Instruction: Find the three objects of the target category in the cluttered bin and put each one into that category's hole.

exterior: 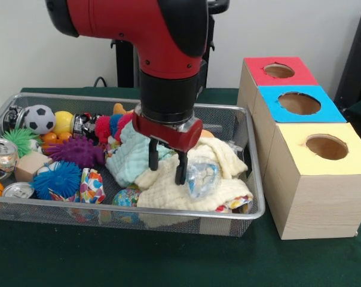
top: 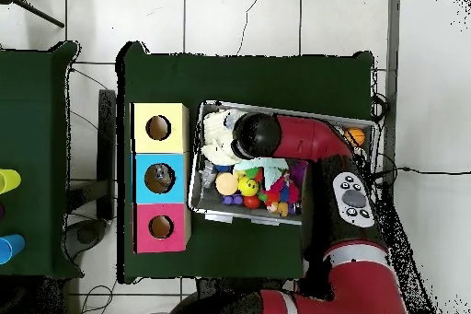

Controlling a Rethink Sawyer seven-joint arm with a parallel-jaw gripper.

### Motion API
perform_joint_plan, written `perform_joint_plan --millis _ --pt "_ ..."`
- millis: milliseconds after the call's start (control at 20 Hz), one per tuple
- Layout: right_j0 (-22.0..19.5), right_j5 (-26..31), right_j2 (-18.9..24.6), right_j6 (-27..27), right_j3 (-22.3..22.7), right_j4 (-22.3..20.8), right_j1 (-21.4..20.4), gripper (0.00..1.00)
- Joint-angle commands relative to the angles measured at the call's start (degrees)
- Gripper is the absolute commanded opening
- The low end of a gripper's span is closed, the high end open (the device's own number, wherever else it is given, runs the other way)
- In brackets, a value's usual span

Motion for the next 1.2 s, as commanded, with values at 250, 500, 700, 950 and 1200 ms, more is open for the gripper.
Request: perform_joint_plan --millis 250,500,700,950,1200 --pt "2.7 10.9 1.7 -3.3 -2.0 -0.8 -3.8 1.0" --pt "2.4 12.1 2.5 -4.0 -3.3 -0.6 -3.3 1.0" --pt "1.8 10.1 3.1 -3.6 -3.1 -0.6 -2.0 1.0" --pt "1.5 6.9 3.7 -3.1 -0.4 -0.6 -2.2 1.0" --pt "1.1 4.4 5.2 -3.2 1.7 -0.1 -1.5 1.0"
